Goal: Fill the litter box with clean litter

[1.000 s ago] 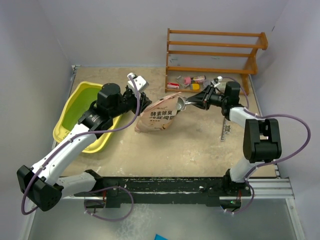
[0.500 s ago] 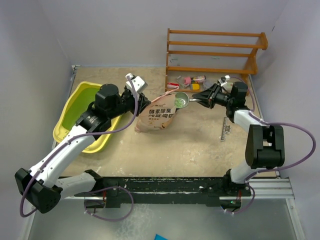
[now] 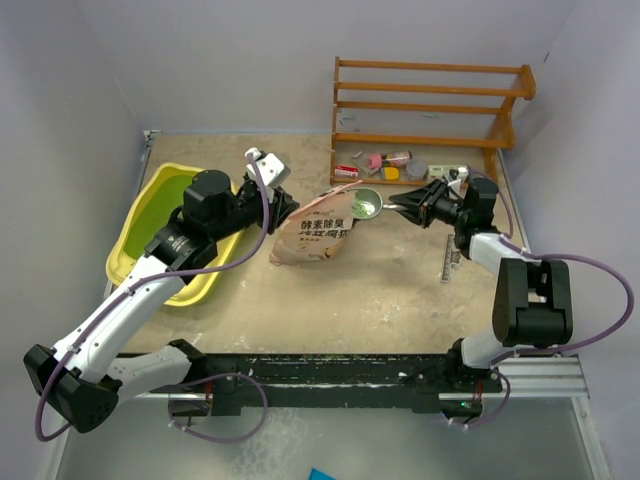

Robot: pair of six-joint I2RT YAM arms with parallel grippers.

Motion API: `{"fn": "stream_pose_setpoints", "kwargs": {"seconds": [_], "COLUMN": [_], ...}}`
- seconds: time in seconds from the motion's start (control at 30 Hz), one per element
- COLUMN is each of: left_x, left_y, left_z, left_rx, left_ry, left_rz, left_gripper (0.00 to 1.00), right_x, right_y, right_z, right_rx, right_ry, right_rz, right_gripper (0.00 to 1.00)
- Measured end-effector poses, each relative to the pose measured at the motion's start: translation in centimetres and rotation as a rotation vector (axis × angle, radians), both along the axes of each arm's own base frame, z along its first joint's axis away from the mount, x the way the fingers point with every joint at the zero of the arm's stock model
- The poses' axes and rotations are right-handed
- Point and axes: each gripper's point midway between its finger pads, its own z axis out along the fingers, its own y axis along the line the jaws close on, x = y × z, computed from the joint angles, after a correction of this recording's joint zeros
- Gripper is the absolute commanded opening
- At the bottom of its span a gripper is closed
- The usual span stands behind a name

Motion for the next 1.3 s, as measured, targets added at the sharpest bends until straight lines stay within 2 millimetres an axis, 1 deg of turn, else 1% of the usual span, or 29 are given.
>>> {"fn": "stream_pose_setpoints", "kwargs": {"seconds": [0.23, 0.47, 0.57, 0.7, 0.83, 0.97, 1.1, 1.3], "left_x": [-0.1, -0.3, -0.3, -0.3, -0.4, -0.5, -0.6, -1.2], "left_y": [0.1, 0.2, 0.2, 0.2, 0.2, 0.3, 0.4, 0.7], "left_z": [0.1, 0.5, 0.5, 0.6, 0.6, 0.6, 0.8, 0.4], "left_rx": [-0.002, -0.008, -0.009, -0.009, -0.009, -0.010, -0.017, -0.020], "left_ry": [-0.003, -0.011, -0.012, -0.013, -0.012, -0.009, -0.011, -0.001], "left_rz": [0.000, 0.000, 0.000, 0.000, 0.000, 0.001, 0.002, 0.004], "left_gripper": [0.29, 0.29, 0.30, 0.30, 0.30, 0.30, 0.30, 0.30], "right_x": [-0.1, -0.2, -0.4, -0.5, -0.8, -1.4, -1.8, -2.2], "right_y": [-0.2, -0.8, -1.4, -2.3, -3.3, -4.1, -4.5, -4.9], "right_z": [-0.6, 0.8, 1.5, 1.9, 1.4, 0.9, 0.5, 0.2], "right_rx": [0.030, 0.026, 0.022, 0.016, 0.016, 0.021, 0.029, 0.052], "right_ry": [0.042, 0.015, 0.005, -0.009, 0.005, 0.026, 0.043, 0.058], "right_rz": [-0.039, -0.072, -0.093, -0.124, -0.161, -0.188, -0.204, -0.231], "right_gripper": [0.00, 0.00, 0.00, 0.00, 0.00, 0.00, 0.00, 0.00]}}
